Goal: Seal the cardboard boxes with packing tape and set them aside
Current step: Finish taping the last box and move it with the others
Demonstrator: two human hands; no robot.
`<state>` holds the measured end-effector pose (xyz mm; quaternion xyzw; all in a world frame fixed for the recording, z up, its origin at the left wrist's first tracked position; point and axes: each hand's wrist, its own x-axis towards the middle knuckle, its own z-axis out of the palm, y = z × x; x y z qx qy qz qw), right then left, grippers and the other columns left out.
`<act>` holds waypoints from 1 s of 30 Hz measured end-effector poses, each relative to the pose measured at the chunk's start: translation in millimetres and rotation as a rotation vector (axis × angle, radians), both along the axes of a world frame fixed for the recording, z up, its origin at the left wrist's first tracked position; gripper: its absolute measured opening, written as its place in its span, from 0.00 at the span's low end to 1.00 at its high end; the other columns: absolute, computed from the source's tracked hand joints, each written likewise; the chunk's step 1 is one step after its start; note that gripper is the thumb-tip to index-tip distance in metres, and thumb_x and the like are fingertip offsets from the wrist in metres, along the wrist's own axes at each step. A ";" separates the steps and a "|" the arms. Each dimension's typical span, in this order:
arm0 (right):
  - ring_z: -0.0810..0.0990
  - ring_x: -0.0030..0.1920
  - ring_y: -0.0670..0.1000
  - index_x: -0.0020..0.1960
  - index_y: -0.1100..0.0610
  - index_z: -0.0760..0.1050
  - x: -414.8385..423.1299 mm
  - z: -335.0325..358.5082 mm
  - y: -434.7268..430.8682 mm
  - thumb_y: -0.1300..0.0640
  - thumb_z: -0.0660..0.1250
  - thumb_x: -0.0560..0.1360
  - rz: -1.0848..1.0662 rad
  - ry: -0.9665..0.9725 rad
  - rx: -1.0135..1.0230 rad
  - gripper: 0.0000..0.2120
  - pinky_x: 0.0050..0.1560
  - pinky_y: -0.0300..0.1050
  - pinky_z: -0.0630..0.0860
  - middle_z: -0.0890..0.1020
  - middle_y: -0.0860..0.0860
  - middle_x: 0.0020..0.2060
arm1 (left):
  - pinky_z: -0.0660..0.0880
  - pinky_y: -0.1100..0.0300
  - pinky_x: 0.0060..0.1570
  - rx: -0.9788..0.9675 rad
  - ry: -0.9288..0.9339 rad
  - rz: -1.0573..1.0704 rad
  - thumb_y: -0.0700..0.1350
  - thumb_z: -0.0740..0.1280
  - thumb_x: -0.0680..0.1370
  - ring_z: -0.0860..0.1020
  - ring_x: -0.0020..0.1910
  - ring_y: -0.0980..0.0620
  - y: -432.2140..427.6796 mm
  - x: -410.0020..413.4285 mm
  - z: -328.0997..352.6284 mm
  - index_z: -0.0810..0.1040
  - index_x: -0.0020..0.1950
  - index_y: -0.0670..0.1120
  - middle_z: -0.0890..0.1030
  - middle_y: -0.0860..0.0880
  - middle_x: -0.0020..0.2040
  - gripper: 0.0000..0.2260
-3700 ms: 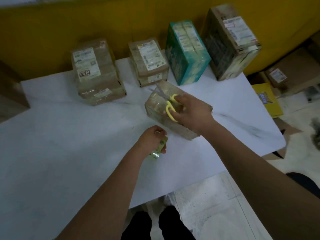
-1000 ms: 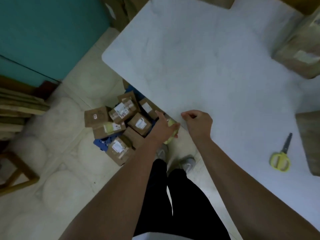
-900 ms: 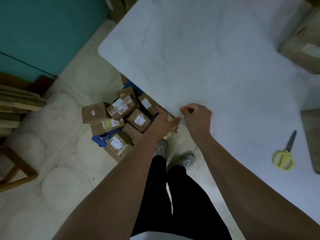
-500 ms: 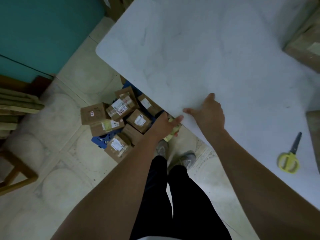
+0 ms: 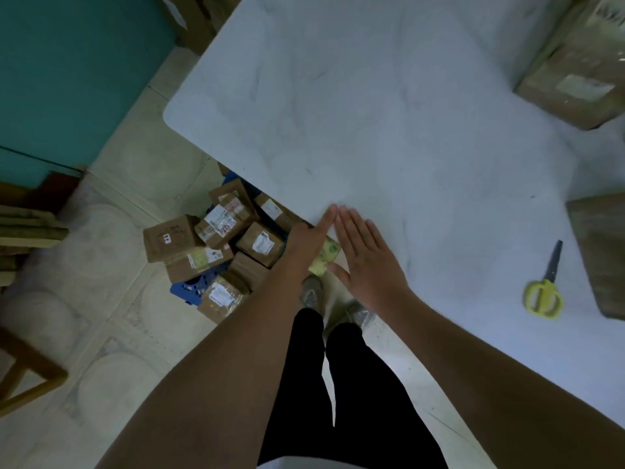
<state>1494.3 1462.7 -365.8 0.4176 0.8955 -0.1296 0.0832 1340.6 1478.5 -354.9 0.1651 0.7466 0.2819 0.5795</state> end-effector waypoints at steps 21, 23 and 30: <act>0.44 0.78 0.65 0.79 0.41 0.40 333.3 153.2 68.0 0.30 0.64 0.70 -0.927 -0.231 -0.004 0.48 0.74 0.68 0.45 0.40 0.55 0.79 | 0.72 0.49 0.62 0.831 0.501 -0.741 0.52 0.56 0.83 0.72 0.60 0.45 60.2 250.5 108.6 0.70 0.69 0.44 0.69 0.45 0.62 0.19; 0.51 0.76 0.66 0.78 0.39 0.36 355.8 140.4 70.7 0.30 0.67 0.68 -0.938 -0.253 -0.093 0.51 0.72 0.68 0.52 0.41 0.56 0.79 | 0.73 0.52 0.60 0.818 0.388 -0.751 0.53 0.55 0.83 0.74 0.59 0.48 63.1 275.5 104.1 0.69 0.71 0.45 0.67 0.48 0.62 0.19; 0.63 0.67 0.65 0.78 0.41 0.35 363.2 123.3 72.9 0.30 0.65 0.68 -0.922 -0.220 -0.029 0.51 0.63 0.61 0.63 0.49 0.61 0.76 | 0.72 0.58 0.57 0.553 0.311 -0.732 0.51 0.57 0.83 0.74 0.54 0.52 64.9 334.4 92.8 0.65 0.74 0.44 0.69 0.44 0.62 0.21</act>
